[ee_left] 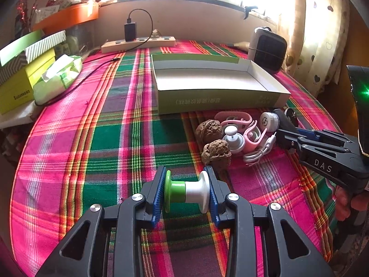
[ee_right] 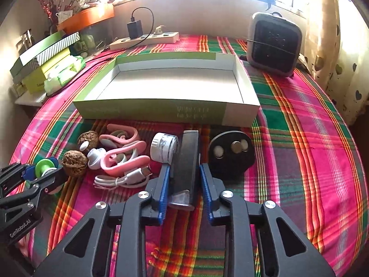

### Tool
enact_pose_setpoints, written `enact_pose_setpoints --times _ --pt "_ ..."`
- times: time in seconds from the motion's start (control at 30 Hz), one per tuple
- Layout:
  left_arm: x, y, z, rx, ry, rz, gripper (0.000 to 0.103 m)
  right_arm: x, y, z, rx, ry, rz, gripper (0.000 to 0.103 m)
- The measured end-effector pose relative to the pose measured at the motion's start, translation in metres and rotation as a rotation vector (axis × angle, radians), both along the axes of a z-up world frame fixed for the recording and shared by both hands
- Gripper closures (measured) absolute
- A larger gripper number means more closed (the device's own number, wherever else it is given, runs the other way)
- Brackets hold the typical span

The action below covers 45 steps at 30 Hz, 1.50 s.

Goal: Organize objects
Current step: 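Carry the spool with the left tool while the right tool carries the flashlight over the box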

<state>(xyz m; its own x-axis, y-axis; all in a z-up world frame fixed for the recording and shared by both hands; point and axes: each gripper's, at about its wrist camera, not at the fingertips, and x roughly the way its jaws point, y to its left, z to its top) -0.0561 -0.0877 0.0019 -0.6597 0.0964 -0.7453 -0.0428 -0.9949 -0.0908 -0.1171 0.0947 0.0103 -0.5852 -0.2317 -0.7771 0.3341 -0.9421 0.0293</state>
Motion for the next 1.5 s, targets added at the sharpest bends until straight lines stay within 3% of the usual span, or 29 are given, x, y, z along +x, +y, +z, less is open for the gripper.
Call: enact_pose_setpoints --times 0.87,1.5 --pt "-0.009 0.001 0.022 0.009 0.037 -0.025 0.073 0.002 0.012 0.017 -0.041 0.029 -0.008 0.078" --pt "-0.065 0.009 0.040 0.044 0.048 -0.063 0.073 -0.031 0.001 0.039 -0.065 0.052 0.028 0.078"
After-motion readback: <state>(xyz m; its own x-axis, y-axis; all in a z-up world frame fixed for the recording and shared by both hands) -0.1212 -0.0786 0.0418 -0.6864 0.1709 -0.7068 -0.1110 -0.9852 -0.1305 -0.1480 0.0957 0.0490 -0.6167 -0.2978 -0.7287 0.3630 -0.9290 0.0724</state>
